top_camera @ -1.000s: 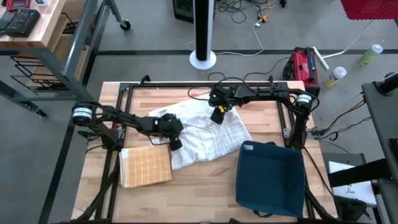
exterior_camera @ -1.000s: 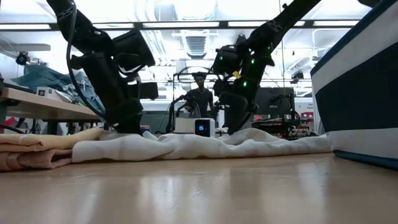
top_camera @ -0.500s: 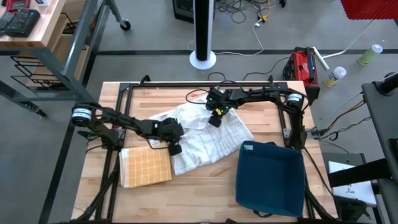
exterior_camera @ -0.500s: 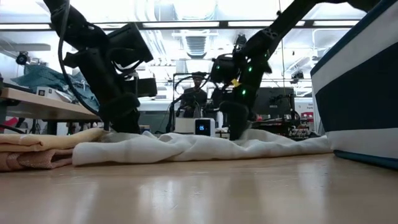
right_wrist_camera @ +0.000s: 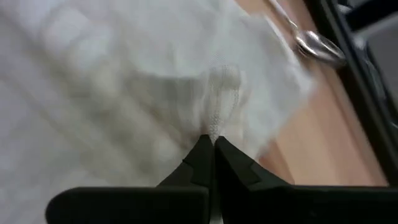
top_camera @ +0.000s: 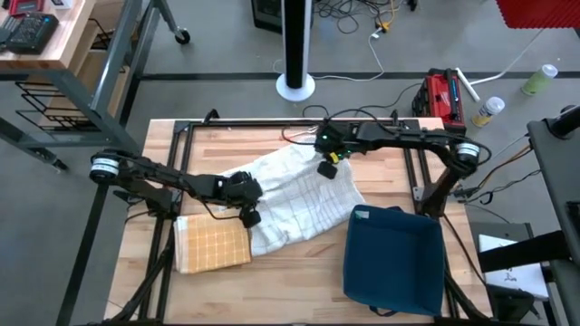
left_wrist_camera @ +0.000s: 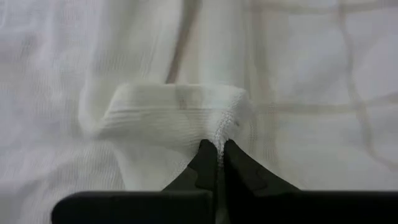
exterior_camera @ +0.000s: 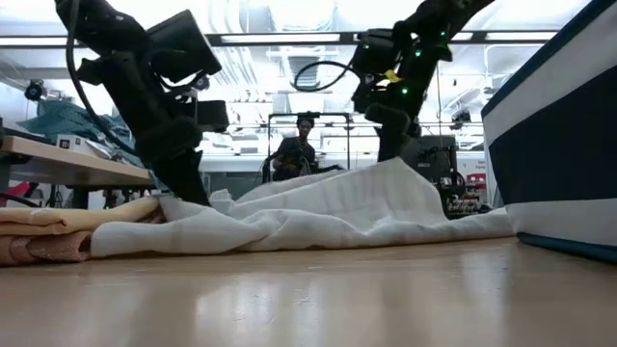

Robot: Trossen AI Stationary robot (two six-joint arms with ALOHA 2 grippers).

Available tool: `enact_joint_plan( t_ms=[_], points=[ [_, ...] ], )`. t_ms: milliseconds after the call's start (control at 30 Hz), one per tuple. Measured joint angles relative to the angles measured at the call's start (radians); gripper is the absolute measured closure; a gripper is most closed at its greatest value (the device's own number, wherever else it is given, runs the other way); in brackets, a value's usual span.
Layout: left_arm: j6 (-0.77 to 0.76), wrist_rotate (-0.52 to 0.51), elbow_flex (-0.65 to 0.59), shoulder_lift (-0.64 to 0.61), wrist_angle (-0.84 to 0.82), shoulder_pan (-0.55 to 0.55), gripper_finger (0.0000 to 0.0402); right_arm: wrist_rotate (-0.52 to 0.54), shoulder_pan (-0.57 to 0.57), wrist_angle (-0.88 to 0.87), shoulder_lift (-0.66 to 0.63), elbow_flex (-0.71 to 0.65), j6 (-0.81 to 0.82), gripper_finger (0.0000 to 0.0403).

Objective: Fold towel
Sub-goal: Fold the white towel

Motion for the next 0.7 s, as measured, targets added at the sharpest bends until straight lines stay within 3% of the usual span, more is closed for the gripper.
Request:
enact_joint_plan(
  t_ms=[400, 700],
  points=[
    [-0.062, -0.002, -0.013, -0.053, 0.013, -0.016, 0.0398, 0.025, 0.026, -0.031, -0.161, -0.146, 0.068, 0.0403],
    [-0.090, -0.088, -0.014, -0.019, 0.017, -0.018, 0.0329, 0.041, 0.026, -0.005, -0.222, -0.220, 0.090, 0.0403]
  ],
)
